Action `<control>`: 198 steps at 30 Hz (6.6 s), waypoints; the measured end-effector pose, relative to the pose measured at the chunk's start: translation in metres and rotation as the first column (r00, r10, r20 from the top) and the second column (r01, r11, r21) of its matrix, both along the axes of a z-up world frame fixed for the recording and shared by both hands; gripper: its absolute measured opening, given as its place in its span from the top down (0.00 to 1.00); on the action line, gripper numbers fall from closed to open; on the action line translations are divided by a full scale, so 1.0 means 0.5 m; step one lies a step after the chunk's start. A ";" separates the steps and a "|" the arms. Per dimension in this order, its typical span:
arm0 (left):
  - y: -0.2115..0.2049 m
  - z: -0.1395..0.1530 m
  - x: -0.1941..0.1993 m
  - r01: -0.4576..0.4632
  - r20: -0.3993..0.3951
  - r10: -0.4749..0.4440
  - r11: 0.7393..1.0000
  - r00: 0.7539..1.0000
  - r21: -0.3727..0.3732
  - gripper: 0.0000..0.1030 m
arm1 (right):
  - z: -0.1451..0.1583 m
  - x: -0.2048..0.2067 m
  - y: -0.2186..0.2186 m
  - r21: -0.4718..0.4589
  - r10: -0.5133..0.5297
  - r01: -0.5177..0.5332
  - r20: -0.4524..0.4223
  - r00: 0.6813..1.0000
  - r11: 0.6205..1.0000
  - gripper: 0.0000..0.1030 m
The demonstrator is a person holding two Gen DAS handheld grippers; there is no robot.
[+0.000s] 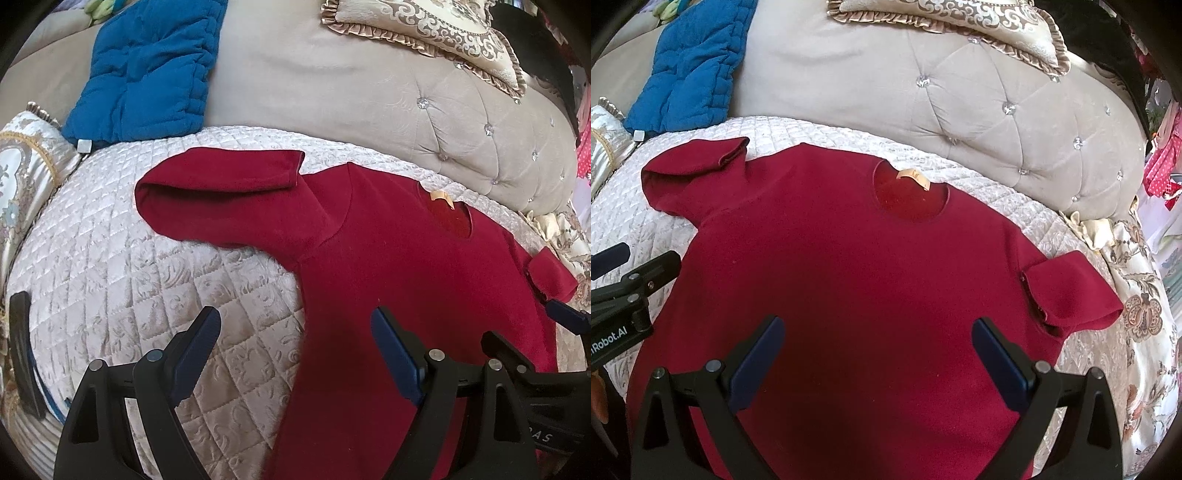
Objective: Fold small clothes
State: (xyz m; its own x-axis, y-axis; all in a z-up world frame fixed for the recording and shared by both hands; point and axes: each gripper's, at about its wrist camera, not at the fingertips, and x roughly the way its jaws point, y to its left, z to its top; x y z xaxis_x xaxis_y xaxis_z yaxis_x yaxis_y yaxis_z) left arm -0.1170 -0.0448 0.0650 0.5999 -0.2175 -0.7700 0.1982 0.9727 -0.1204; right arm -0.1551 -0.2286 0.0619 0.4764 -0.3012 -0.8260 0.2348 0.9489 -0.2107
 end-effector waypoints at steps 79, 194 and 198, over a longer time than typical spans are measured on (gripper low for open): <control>0.030 -0.053 0.068 -0.105 -0.051 0.109 0.993 0.993 0.060 0.38 | 0.039 -0.056 -0.449 0.272 -0.413 0.394 0.017 0.910 0.878 0.86; -0.199 -0.051 0.099 0.124 -0.046 -0.119 0.983 0.992 0.133 0.42 | -0.013 -0.145 -0.559 0.514 -0.392 0.306 0.064 0.918 0.801 0.54; -0.200 -0.048 0.098 0.127 -0.049 -0.121 0.983 0.991 0.135 0.42 | -0.007 -0.133 -0.570 0.505 -0.389 0.291 0.097 0.916 0.812 0.84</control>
